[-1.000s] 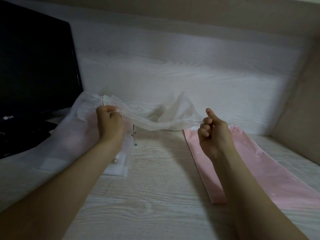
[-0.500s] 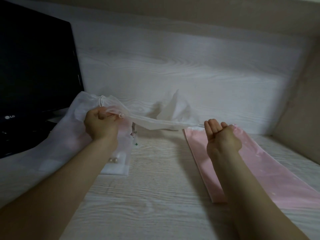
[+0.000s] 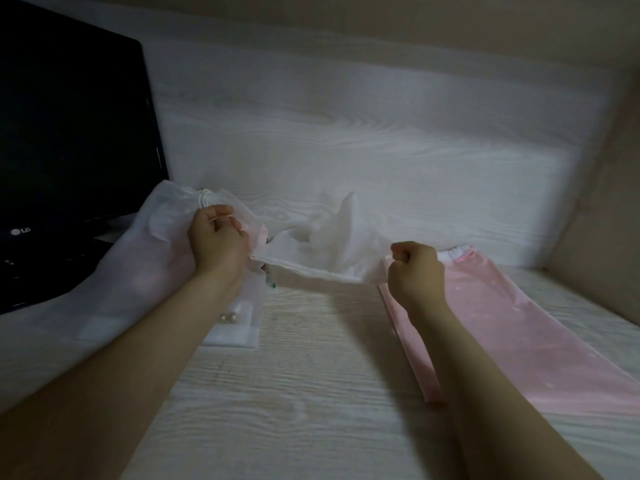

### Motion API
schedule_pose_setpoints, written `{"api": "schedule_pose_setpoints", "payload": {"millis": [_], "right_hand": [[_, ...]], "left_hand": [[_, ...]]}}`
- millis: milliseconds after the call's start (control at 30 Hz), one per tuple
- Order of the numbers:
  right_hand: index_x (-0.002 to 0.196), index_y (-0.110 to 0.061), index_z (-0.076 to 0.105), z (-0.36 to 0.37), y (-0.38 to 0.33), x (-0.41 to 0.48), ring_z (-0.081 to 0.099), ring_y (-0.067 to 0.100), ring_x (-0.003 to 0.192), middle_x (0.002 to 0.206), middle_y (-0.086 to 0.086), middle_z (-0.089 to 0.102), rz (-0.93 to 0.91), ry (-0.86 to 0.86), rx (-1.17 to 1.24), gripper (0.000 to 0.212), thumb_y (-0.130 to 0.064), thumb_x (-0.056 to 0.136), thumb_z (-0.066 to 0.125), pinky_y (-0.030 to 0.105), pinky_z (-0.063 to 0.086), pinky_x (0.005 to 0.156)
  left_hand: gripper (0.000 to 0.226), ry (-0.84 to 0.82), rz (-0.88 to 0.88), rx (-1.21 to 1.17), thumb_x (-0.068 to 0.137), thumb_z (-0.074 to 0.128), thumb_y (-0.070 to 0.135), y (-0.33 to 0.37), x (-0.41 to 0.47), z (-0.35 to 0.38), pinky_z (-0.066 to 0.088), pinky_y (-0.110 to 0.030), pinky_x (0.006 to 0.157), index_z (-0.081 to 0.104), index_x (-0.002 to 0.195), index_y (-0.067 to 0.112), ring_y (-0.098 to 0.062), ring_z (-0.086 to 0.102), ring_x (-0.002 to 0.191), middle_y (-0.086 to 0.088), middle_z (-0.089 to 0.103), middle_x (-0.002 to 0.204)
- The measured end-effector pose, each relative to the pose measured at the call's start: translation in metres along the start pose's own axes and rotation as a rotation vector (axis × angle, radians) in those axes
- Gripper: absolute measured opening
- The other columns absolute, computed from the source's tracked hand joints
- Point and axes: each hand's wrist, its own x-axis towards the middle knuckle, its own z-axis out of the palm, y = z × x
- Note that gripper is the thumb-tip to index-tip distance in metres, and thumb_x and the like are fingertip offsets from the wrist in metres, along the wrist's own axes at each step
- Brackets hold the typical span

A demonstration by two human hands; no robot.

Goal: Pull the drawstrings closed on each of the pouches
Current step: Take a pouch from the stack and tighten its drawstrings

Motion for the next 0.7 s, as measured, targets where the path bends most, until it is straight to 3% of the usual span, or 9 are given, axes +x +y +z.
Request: {"api": "schedule_pose_setpoints", "payload": {"millis": [67, 133, 200, 267, 400, 467, 533, 633, 700], "right_hand": [[0.133, -0.001, 0.065, -0.001, 0.002, 0.001, 0.06, 0.042, 0.123, 0.13, 0.02, 0.069, -0.059, 0.042, -0.13, 0.048, 0.007, 0.09, 0.045, 0.041, 0.047, 0.1], [0.136, -0.003, 0.061, 0.002, 0.007, 0.002, 0.058, 0.045, 0.125, 0.126, 0.023, 0.069, -0.103, 0.03, -0.219, 0.051, 0.007, 0.09, 0.044, 0.042, 0.047, 0.093], [0.133, -0.004, 0.056, 0.006, 0.011, 0.001, 0.059, 0.047, 0.114, 0.118, 0.025, 0.069, -0.128, -0.037, -0.312, 0.046, 0.003, 0.091, 0.042, 0.041, 0.044, 0.081], [0.126, -0.004, 0.049, 0.008, 0.01, -0.003, 0.059, 0.046, 0.103, 0.103, 0.021, 0.069, -0.173, -0.121, -0.333, 0.032, 0.0, 0.096, 0.041, 0.04, 0.038, 0.073], [0.116, -0.011, 0.044, 0.005, -0.001, -0.009, 0.061, 0.04, 0.076, 0.071, 0.009, 0.06, -0.26, -0.12, -0.096, 0.014, -0.016, 0.104, 0.043, 0.043, 0.042, 0.065], [0.108, -0.017, 0.049, 0.001, -0.006, -0.01, 0.062, 0.034, 0.074, 0.066, 0.006, 0.062, -0.245, -0.087, -0.063, 0.014, -0.024, 0.097, 0.043, 0.047, 0.049, 0.074], [0.106, -0.02, 0.054, -0.001, -0.008, -0.009, 0.062, 0.029, 0.08, 0.066, -0.002, 0.062, -0.26, -0.052, -0.123, 0.017, -0.019, 0.091, 0.048, 0.046, 0.044, 0.087], [0.11, -0.024, 0.057, -0.004, -0.01, -0.009, 0.06, 0.022, 0.088, 0.074, -0.011, 0.062, -0.355, 0.034, -0.178, 0.022, -0.013, 0.091, 0.06, 0.037, 0.027, 0.086], [0.104, -0.027, 0.061, -0.004, -0.009, -0.008, 0.063, 0.016, 0.081, 0.071, -0.013, 0.063, -0.443, 0.041, -0.175, 0.018, -0.019, 0.091, 0.07, 0.037, 0.035, 0.086]], "left_hand": [[0.038, 0.016, 0.11, 0.122, 0.095, 0.034, -0.008, -0.001, 0.002, -0.004, 0.047, -0.019, 0.058, 0.061, 0.099, 0.018, -0.016, 0.056, 0.075, 0.003, 0.06, 0.082], [0.033, 0.001, 0.227, 0.212, 0.095, 0.037, -0.004, 0.0, 0.0, -0.007, 0.051, -0.025, 0.073, 0.062, 0.102, 0.017, -0.017, 0.061, 0.083, 0.001, 0.064, 0.087], [0.028, -0.053, 0.345, 0.315, 0.096, 0.04, 0.0, 0.003, -0.005, -0.008, 0.049, -0.03, 0.083, 0.062, 0.1, 0.017, -0.021, 0.063, 0.094, 0.0, 0.068, 0.097], [0.022, -0.166, 0.471, 0.437, 0.097, 0.042, 0.002, 0.005, -0.016, -0.007, 0.043, -0.028, 0.08, 0.062, 0.099, 0.012, -0.019, 0.06, 0.091, -0.002, 0.067, 0.097], [0.015, -0.371, 0.798, 0.794, 0.092, 0.04, 0.018, -0.001, -0.026, -0.009, 0.045, -0.046, 0.081, 0.055, 0.094, 0.016, -0.027, 0.059, 0.086, -0.003, 0.061, 0.092], [0.007, -0.412, 0.822, 0.984, 0.092, 0.043, 0.019, -0.005, -0.025, -0.011, 0.044, -0.049, 0.08, 0.05, 0.095, 0.018, -0.029, 0.057, 0.083, -0.002, 0.057, 0.092], [0.003, -0.419, 0.788, 1.114, 0.096, 0.05, 0.02, -0.005, -0.024, -0.013, 0.044, -0.049, 0.08, 0.048, 0.095, 0.018, -0.029, 0.057, 0.082, -0.003, 0.058, 0.09], [0.018, -0.415, 0.754, 1.282, 0.102, 0.046, 0.029, -0.006, -0.022, -0.016, 0.041, -0.047, 0.084, 0.051, 0.089, 0.017, -0.03, 0.057, 0.077, -0.004, 0.062, 0.085], [0.033, -0.426, 0.73, 1.372, 0.105, 0.037, 0.036, -0.006, -0.02, -0.018, 0.038, -0.046, 0.086, 0.052, 0.083, 0.017, -0.029, 0.054, 0.071, -0.006, 0.066, 0.081]]}}
